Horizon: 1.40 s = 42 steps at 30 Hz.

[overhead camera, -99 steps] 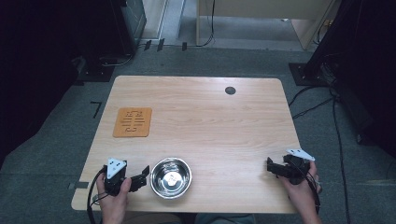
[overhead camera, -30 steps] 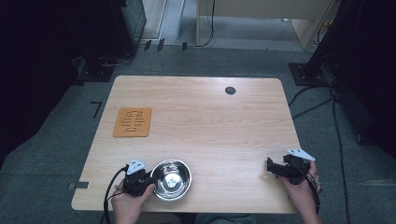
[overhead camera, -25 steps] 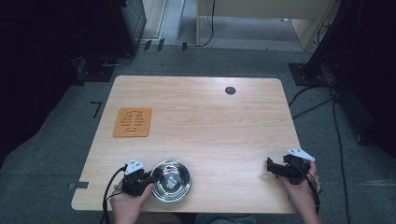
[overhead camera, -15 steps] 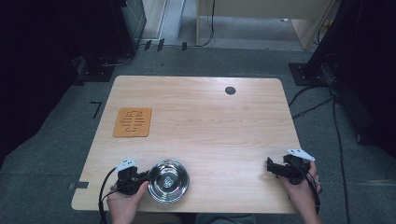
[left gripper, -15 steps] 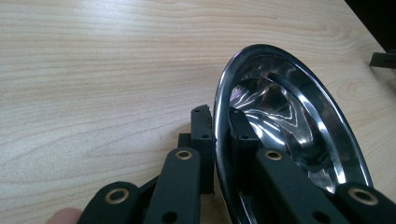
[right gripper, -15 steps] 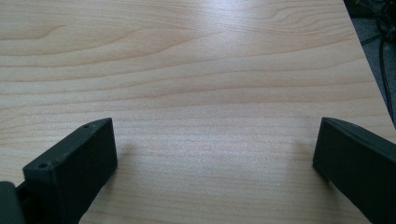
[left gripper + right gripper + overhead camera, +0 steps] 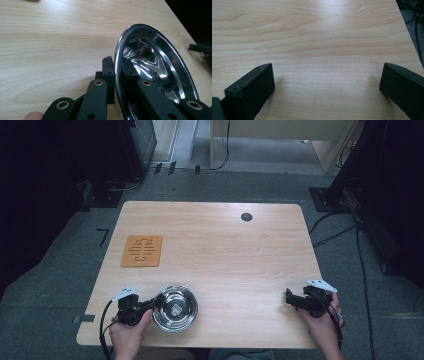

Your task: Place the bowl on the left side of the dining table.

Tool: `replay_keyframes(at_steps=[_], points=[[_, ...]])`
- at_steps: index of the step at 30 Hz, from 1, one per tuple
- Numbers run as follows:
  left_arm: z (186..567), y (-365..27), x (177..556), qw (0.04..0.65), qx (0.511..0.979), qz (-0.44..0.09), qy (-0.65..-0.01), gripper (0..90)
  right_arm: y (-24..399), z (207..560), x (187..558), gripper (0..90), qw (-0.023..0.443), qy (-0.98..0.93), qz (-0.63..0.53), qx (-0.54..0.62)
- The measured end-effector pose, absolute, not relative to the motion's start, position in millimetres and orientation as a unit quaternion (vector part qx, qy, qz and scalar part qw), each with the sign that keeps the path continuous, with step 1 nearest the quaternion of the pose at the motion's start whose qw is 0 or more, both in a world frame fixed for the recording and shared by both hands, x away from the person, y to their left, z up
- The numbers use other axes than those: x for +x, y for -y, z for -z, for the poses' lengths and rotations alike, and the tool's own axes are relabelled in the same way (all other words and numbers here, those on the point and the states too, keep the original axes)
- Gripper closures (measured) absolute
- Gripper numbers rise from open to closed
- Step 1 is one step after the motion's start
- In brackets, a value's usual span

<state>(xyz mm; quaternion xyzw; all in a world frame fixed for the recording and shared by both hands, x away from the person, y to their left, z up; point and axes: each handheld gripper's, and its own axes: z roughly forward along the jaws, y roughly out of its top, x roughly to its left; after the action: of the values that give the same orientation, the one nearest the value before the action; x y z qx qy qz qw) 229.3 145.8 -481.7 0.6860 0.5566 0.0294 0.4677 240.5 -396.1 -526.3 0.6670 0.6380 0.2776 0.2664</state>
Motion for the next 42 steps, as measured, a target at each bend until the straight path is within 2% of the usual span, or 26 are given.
replay_keyframes(at_steps=[22,42], points=[[462,-179,251,0.49,0.644,-0.059,-0.584,84.2,396,526,241,0.0,0.266,-0.639,-0.277,0.667],[465,-195,276,0.481,0.622,-0.078,-0.613,84.2,396,526,241,0.0,0.266,-0.639,-0.277,0.667]])
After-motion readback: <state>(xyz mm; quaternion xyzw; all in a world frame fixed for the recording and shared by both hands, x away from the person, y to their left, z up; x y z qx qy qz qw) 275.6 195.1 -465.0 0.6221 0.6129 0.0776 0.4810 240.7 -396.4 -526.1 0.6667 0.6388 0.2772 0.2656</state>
